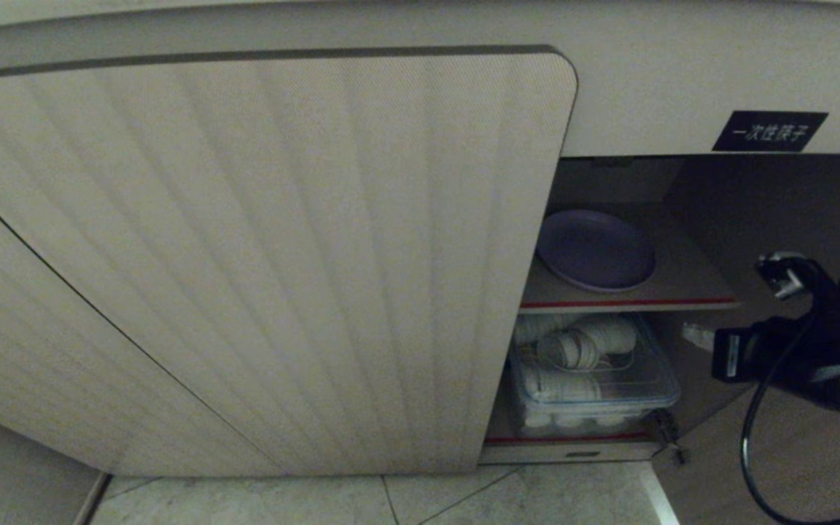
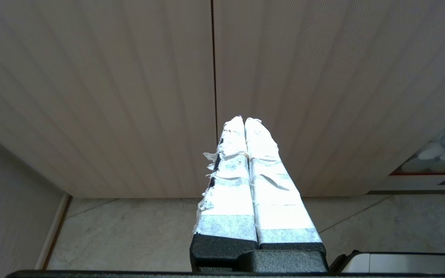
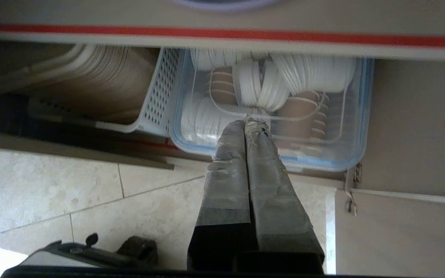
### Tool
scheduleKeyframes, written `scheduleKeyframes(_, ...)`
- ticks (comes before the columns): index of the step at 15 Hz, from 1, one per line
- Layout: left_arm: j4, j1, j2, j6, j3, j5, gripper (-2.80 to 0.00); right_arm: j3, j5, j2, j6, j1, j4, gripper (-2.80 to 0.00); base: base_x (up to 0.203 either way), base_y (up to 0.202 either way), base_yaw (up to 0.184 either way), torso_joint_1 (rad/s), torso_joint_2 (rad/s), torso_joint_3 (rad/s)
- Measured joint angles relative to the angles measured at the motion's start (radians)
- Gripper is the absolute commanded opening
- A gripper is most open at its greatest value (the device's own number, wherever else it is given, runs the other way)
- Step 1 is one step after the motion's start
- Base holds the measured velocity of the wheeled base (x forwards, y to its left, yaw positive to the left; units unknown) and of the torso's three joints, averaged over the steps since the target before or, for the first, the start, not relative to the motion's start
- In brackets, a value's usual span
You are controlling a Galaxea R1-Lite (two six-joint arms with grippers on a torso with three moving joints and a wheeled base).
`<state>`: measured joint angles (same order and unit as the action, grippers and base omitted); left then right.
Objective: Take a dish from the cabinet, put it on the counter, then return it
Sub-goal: Take the plate from the cabinet
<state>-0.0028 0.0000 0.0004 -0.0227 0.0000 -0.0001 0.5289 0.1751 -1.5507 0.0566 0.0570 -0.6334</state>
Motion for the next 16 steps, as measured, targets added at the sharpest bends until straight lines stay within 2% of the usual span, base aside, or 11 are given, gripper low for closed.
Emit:
scheduleKeyframes(2, 0.0, 0.0, 0.0, 0.0, 0.0, 0.0, -2.8, 0.031, -0.031, -0.03, 0.001, 0.011, 0.001, -2.8, 0.0, 0.0, 0.0, 0.0, 0.0, 0.0)
scheduleKeyframes(5, 0.0, 0.0, 0.0, 0.0, 0.0, 0.0, -2.8, 0.092, -0.168, -0.081, 0.026, 0.056, 0.0, -2.8, 0.0, 0.0, 0.0, 0.0, 0.0, 0.0)
scheduleKeyframes(10, 0.0, 0.0, 0.0, 0.0, 0.0, 0.0, -2.8, 0.161, -0.2, -0.135, 0.079, 0.074, 0.006, -2.8, 0.0, 0.0, 0.0, 0.0, 0.0, 0.0)
scheduleKeyframes(13, 0.0, 0.0, 0.0, 0.0, 0.0, 0.0, -2.8, 0.219, -0.28, -0.163, 0.111, 0.074, 0.018, -2.8, 0.0, 0.0, 0.0, 0.0, 0.0, 0.0)
scheduleKeyframes(16, 0.0, 0.0, 0.0, 0.0, 0.0, 0.0, -2.8, 0.256, -0.307, -0.192, 0.115, 0.073, 0.02, -2.8, 0.0, 0.0, 0.0, 0.0, 0.0, 0.0)
